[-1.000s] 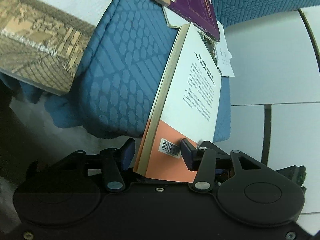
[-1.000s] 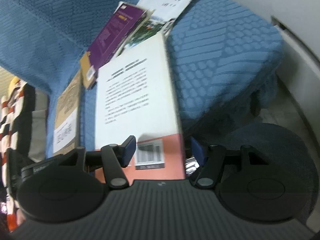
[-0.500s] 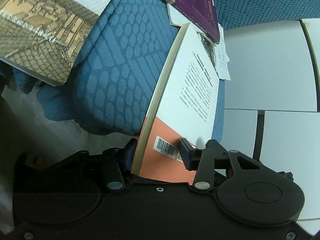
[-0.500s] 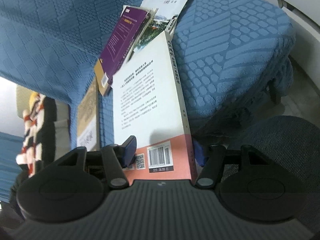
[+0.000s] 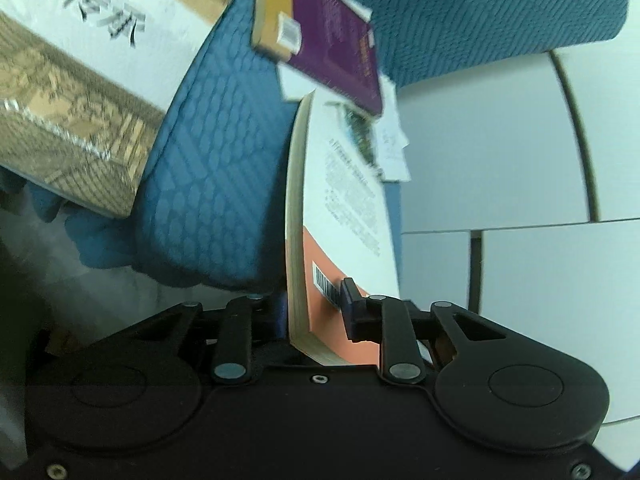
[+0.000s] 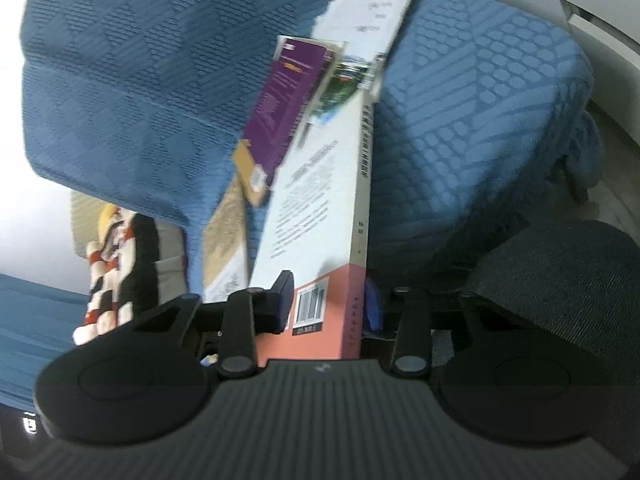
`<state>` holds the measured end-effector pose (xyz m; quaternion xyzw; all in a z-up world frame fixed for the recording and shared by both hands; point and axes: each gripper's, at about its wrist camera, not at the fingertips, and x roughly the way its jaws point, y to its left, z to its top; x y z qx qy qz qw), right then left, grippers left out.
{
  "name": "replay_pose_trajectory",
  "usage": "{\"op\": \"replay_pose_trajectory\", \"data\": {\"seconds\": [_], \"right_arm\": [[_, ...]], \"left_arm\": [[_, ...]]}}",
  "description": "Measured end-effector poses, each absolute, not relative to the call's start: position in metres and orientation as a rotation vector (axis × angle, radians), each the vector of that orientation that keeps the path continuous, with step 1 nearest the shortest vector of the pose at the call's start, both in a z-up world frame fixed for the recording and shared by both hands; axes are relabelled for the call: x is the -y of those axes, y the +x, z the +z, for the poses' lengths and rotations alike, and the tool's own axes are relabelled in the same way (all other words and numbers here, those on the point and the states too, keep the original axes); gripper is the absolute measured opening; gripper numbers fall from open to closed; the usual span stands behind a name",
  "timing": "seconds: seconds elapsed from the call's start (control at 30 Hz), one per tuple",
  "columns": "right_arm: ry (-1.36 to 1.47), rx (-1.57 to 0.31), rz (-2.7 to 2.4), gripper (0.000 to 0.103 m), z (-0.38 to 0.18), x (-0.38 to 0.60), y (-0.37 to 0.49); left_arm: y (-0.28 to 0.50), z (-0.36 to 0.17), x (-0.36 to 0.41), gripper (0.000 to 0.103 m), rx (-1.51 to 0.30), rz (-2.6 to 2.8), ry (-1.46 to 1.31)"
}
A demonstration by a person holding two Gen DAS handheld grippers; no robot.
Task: Organize objects
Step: 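Lift the orange-and-white book upright with both grippers toward the tan book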
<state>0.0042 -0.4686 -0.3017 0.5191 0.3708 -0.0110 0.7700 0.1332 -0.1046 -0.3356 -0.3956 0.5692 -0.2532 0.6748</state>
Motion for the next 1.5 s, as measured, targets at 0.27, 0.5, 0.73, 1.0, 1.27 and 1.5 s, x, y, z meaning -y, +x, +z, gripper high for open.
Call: {"op": "replay_pose_trajectory", "data": {"seconds": [0.27,0.5,0.73,1.0,1.27,1.5], "right_arm": [[1.068,-0.751,0.058,0.030,-0.272,0.449,0.004],[1.044,-0.726,0.050,0.031,-0.253,0.434,0.004],[1.018,-0.689,0.064,0.031,-0.226,0.423,0.010],[0.982,-0.669,0.114,0.031,-0.194,0.408,0.037],[0.942,-0.659,0.188,0.031,-0.165,0.379,0.074],[0.923,-0.666,0.248,0.031,-0.149,0.345,0.107]], "left_arm": [[0.128,-0.313,0.087,0.020,-1.198,-0.610,-0.947],[0.118,-0.292,0.066,0.021,-1.164,-0.625,-0.965],[0.120,-0.263,0.048,0.021,-1.102,-0.638,-0.989],[0.132,-0.225,0.020,0.022,-1.029,-0.617,-0.985],[0.147,-0.194,-0.024,0.022,-0.953,-0.580,-1.001],[0.160,-0.179,-0.068,0.022,-0.910,-0.543,-1.003]]}}
